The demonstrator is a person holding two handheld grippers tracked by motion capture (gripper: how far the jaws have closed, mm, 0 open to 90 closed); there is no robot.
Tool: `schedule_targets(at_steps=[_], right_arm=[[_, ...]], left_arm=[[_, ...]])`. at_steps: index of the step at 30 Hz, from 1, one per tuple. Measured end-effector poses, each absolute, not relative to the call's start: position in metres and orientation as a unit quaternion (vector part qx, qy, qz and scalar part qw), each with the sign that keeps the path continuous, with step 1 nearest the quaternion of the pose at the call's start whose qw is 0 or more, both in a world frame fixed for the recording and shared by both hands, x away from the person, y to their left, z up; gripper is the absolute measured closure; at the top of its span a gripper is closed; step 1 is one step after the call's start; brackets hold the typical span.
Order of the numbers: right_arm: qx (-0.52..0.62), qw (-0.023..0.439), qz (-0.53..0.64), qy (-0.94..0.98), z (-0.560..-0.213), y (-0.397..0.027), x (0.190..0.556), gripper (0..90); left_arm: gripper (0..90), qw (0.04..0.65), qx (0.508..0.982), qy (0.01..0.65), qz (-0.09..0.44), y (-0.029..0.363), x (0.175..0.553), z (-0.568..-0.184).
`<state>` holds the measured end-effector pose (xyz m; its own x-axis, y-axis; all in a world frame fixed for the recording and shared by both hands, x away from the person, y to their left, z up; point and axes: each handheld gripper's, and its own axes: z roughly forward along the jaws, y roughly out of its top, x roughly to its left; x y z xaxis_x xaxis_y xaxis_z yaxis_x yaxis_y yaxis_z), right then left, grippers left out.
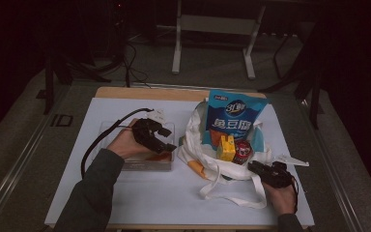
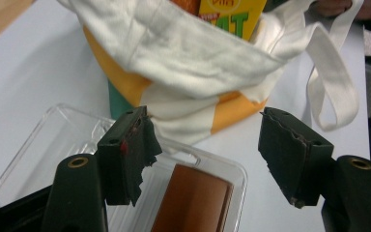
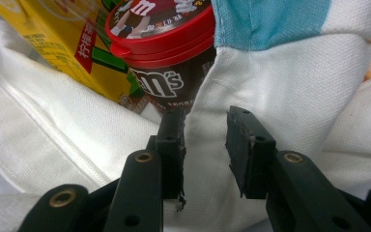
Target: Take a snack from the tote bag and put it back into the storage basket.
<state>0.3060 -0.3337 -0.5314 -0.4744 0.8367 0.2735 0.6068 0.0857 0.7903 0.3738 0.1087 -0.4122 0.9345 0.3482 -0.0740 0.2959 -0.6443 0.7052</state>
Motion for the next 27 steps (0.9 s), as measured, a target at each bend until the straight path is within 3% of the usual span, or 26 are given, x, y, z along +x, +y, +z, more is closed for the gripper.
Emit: schedule_targets(at_steps=[14, 27], right_arm=[[0.496, 0.128, 0.459, 0.726, -0.532, -0.333, 0.306, 67.6], [0.496, 0.129, 0.459, 0.726, -0.532, -0.333, 0.306, 67.6]], left_arm=[[46.1, 0.407, 0.897, 0.161, 0.054, 0.092, 0.368, -0.405], [46.6, 0.425, 0.885, 0.177, 0.067, 0.076, 0.371, -0.402]])
